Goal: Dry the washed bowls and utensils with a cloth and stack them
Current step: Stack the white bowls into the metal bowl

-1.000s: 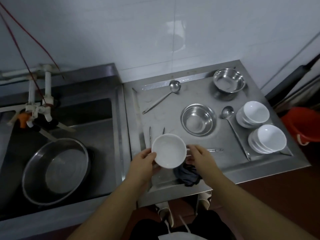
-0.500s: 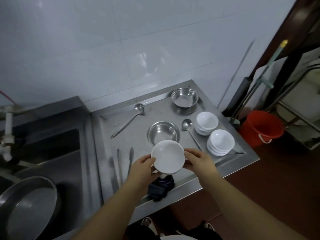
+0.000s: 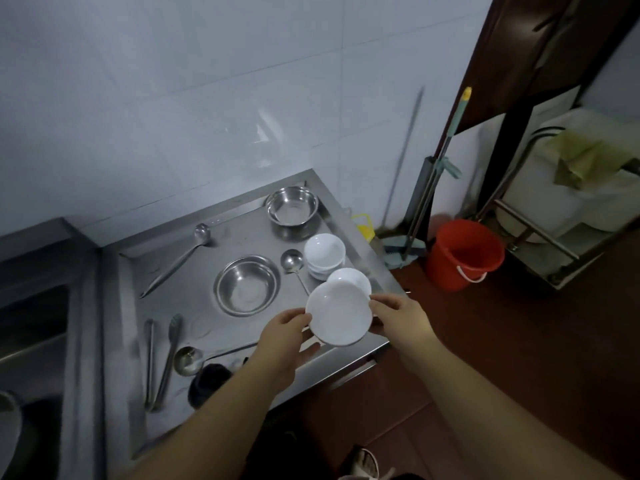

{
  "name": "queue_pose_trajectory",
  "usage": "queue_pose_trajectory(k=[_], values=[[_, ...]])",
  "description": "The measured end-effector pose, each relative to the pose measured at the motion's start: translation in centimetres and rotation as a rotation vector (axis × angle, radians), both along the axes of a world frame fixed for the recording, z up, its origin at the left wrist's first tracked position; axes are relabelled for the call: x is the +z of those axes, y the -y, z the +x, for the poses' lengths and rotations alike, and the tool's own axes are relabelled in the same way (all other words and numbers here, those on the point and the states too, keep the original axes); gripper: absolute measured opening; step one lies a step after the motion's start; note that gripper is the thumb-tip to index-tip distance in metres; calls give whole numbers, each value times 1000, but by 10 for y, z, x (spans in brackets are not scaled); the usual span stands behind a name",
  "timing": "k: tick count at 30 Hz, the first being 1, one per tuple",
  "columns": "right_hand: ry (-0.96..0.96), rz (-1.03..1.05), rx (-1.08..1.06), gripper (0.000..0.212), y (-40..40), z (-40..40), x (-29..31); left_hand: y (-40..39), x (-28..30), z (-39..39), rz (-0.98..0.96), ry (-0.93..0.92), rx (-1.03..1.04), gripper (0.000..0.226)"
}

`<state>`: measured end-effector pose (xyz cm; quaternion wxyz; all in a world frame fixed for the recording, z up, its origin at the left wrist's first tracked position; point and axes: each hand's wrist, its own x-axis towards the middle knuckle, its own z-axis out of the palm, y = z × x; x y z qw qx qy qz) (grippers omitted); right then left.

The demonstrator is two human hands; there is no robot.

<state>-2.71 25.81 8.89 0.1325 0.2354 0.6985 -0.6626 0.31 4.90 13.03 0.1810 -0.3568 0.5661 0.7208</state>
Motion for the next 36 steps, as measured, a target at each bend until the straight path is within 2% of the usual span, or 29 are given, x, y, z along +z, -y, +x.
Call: queue_pose_trajectory(k=[8, 13, 17, 22, 24, 29, 33, 36], values=[[71, 70, 8, 11, -15, -53, -29, -20, -36, -57, 30, 68, 45, 15], [152, 174, 71, 11, -20, -95, -52, -23, -73, -97, -25, 114, 11, 18], [178, 255, 133, 17, -26, -119, -71, -27, -96, -122, -56, 186, -19, 14], [238, 263, 147, 28, -24, -137, -85, -28, -109, -137, -98, 192, -40, 13], [245, 275, 185, 31, -24, -143, -89, -30, -114, -139, -125, 214, -28, 13], [296, 292, 299, 20, -32, -157, -101, -40, -131, -140, -211, 293, 26, 13], [329, 246, 393, 21, -44, -169, -110, -53, -132, -140, -286, 299, 34, 12], [344, 221, 521, 18, -51, -177, -116, -59, -132, -137, -342, 279, 72, 27]])
